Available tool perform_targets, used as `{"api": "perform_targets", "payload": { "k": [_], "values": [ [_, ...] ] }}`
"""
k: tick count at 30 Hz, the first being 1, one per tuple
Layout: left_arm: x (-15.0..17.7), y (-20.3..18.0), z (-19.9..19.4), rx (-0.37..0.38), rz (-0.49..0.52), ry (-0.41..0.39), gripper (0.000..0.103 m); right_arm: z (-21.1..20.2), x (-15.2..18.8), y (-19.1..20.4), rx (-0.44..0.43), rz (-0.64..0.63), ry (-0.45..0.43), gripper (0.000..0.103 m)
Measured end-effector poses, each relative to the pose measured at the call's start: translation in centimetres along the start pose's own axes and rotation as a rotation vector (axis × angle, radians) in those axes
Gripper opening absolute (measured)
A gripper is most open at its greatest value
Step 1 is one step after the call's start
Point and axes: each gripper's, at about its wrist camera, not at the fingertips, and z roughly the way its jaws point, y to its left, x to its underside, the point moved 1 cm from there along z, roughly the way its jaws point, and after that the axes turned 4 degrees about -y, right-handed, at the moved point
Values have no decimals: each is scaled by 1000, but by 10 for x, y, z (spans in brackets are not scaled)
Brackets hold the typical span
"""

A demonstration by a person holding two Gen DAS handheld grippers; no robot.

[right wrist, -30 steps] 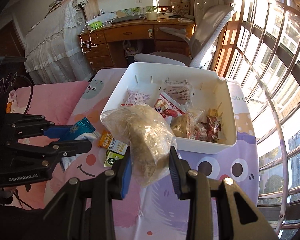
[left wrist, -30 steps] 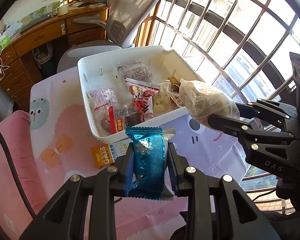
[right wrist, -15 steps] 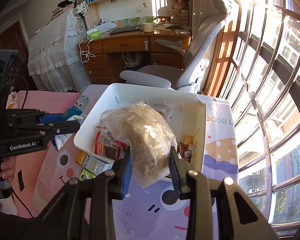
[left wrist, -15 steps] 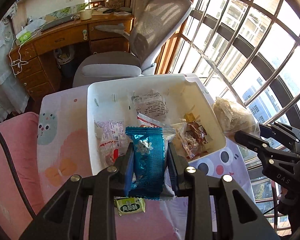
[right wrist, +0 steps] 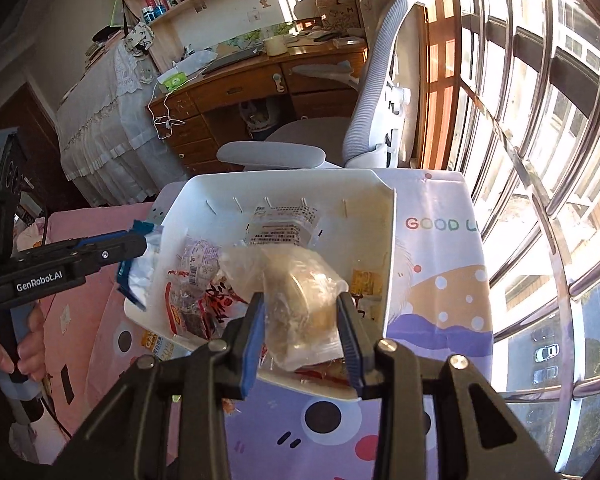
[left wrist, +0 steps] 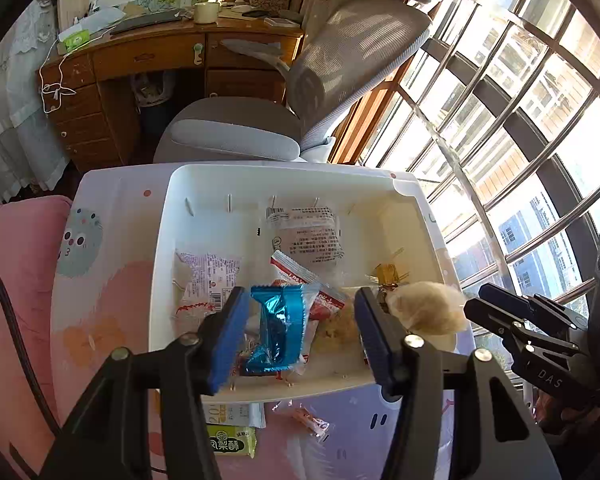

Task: Organize snacks
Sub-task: 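Carry both bags over the basket and open both grippers to drop them, then withdraw both grippers toward the green packet and clear sausage packet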

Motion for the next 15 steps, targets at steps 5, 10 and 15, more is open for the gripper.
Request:
{"api": "perform_targets", "payload": {
  "k": [5, 10, 15],
  "values": [
    [2, -1, -3, -48, -10, 7, 70, 5, 1, -4, -16, -1, 17, 50],
    [6, 2, -10, -91, -27, 12, 74, 4, 2, 0, -53, -11, 19, 53],
    [12, 8, -20, -128, -39, 6, 78, 2, 5, 8, -73, -28, 21, 53]
  ]
}}
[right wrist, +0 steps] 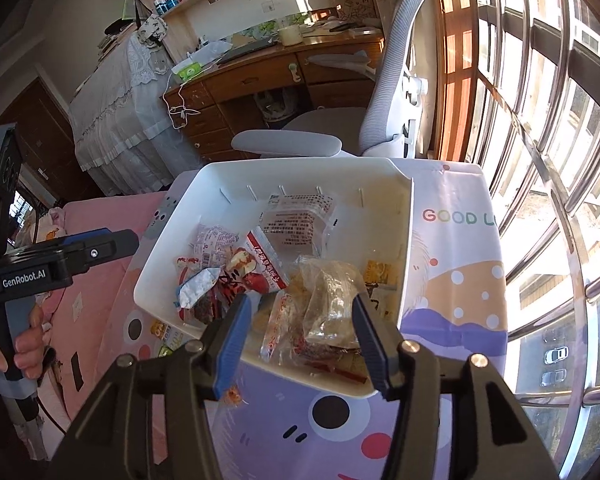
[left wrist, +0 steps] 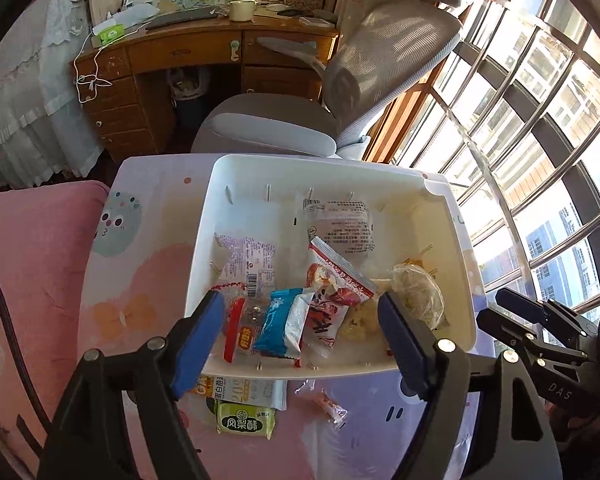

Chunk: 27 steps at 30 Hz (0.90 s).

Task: Organize snacks
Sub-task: 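Withdraw both grippers toward the green packet and clear sausage packet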

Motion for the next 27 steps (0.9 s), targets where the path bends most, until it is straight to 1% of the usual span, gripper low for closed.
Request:
{"api": "perform_targets", "payload": {
  "k": [6, 12, 17, 22, 27],
  "values": [
    [18, 18, -11, -28, -39, 7, 78, -5, 7, 12, -19, -16, -6, 53],
    [40, 36, -22, -36, -65, 15, 78, -10, 17, 26, -33, -38, -20, 53],
    [61, 53, -27, -42, -94, 34, 78, -15, 30, 42, -60, -81, -40, 53],
    [82, 63, -25, -34, -119, 48, 78, -16, 47, 61, -80, -141, -85, 53],
    [105, 69, -14, -10, -136, 82, 78, -7, 67, 77, -67, -191, -100, 53]
  ]
}}
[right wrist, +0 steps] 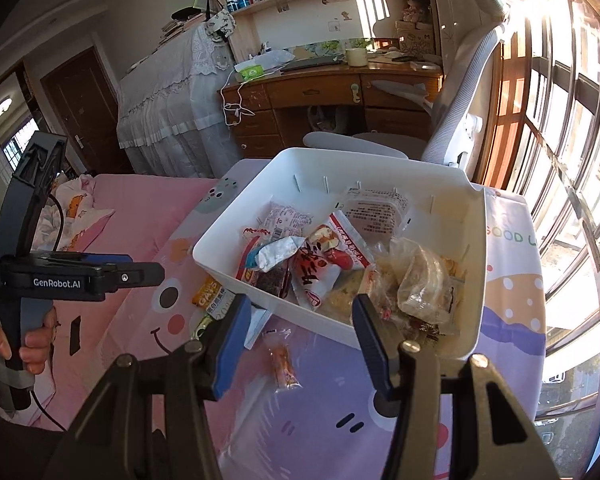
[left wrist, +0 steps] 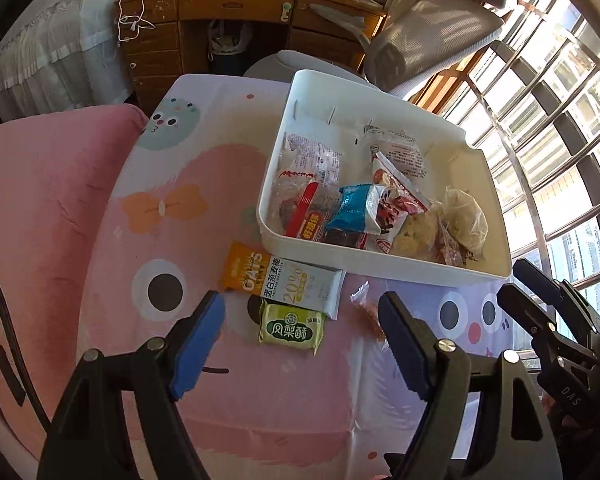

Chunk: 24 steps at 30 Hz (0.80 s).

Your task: Organize snacks

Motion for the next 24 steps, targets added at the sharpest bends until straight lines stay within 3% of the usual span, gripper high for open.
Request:
{"api": "perform_targets", "payload": {
  "k": [17, 24],
  "values": [
    [29, 17, 72, 48, 15, 167, 78, 61, 62, 52, 43, -265, 123, 53],
    [33, 16, 102, 37, 39, 233, 78, 89, 77, 53, 64, -299, 205, 53]
  ]
}}
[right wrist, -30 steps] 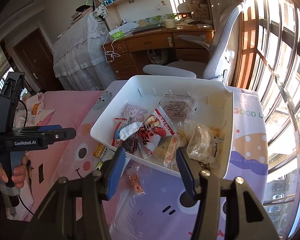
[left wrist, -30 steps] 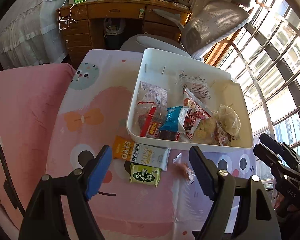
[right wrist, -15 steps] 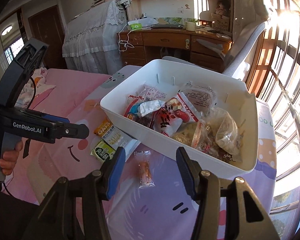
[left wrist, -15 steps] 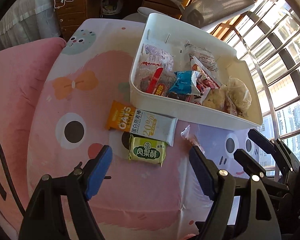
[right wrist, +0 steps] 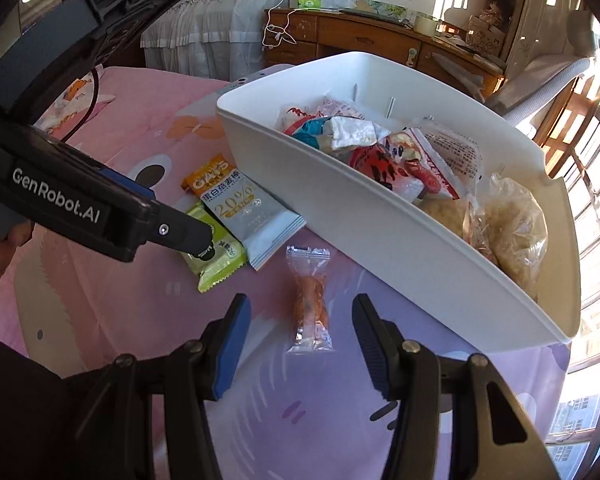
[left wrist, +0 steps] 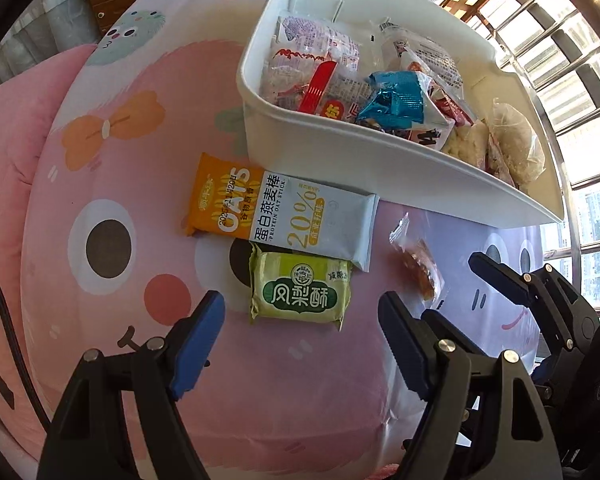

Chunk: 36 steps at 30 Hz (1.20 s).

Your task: Organize snacks

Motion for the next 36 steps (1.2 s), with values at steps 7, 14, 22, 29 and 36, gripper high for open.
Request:
{"api": "perform_targets", "payload": {
  "k": [7, 14, 22, 29, 36],
  "values": [
    [-4, 1, 23, -13, 25, 56, 78, 19, 3, 0, -1, 7, 54, 53],
    [-6, -2, 35, -39, 51, 94, 78, 28, 1, -1, -18, -4, 78, 42],
    [-10, -13, 41, -83, 80, 89, 69, 35, -1, 2, -33, -23, 103, 25],
    [-7, -19, 38, -72, 82, 83, 56, 37, 0, 4, -41, -30, 120, 24],
    [-1, -18, 30, -45, 76, 82, 50, 42, -5, 0, -54, -23, 139, 23]
  ]
}}
